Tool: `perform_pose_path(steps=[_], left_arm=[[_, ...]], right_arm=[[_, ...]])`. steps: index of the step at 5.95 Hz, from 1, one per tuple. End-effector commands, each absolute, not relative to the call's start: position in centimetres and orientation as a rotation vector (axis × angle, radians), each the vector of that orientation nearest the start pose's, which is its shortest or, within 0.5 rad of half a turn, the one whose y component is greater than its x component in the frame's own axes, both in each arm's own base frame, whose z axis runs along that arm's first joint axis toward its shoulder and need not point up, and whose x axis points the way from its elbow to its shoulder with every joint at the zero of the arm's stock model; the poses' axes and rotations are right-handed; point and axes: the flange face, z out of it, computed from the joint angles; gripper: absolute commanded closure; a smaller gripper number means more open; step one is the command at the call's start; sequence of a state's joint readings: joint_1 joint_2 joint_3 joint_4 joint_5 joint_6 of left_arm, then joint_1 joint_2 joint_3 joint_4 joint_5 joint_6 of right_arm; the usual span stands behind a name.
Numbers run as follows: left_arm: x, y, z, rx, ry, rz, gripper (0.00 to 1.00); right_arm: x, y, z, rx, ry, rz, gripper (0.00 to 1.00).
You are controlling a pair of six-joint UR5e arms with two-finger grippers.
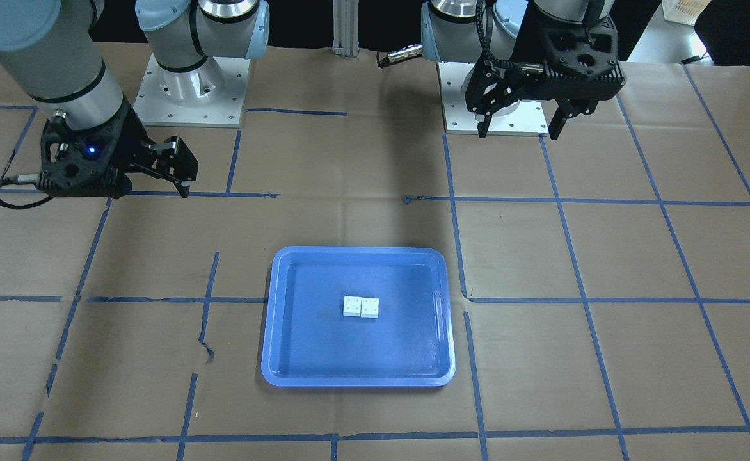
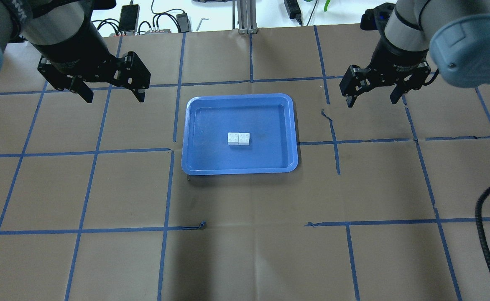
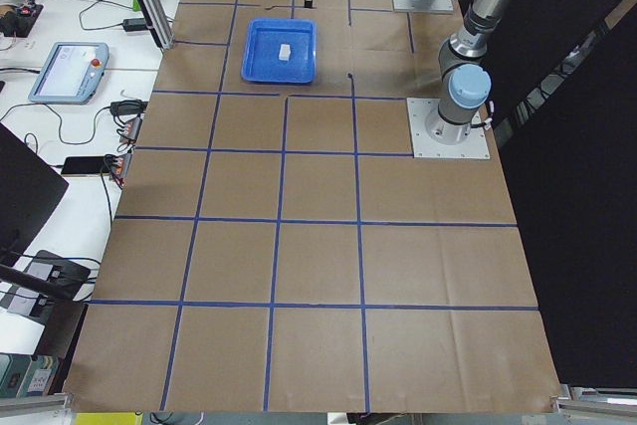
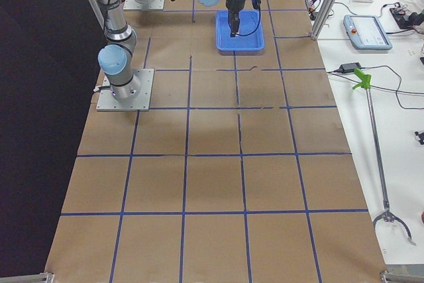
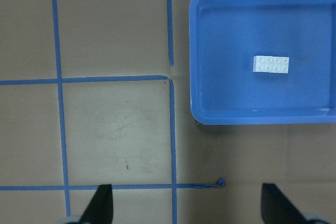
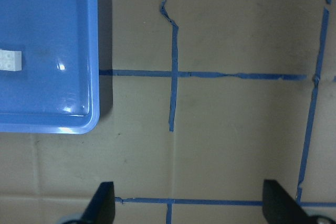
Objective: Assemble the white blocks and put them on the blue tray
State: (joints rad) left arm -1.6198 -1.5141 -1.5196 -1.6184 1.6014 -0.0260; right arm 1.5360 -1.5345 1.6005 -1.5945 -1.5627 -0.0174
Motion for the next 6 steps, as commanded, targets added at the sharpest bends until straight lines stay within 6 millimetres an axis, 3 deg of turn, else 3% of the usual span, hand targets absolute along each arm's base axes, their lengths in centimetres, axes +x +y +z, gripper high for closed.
perform_pose_path(steps=[1,6], left_arm=[[-15.25,-46.47,53.69,0.032,3.112,-0.100,0.01],[-15.34,-46.47,53.92,0.034,3.113,-0.107,0.01]], right_arm=[[12.27,-47.55,50.26,0.209,3.132,0.015,0.00],[12.65,-47.60,49.99,0.194,3.124,0.025,0.00]])
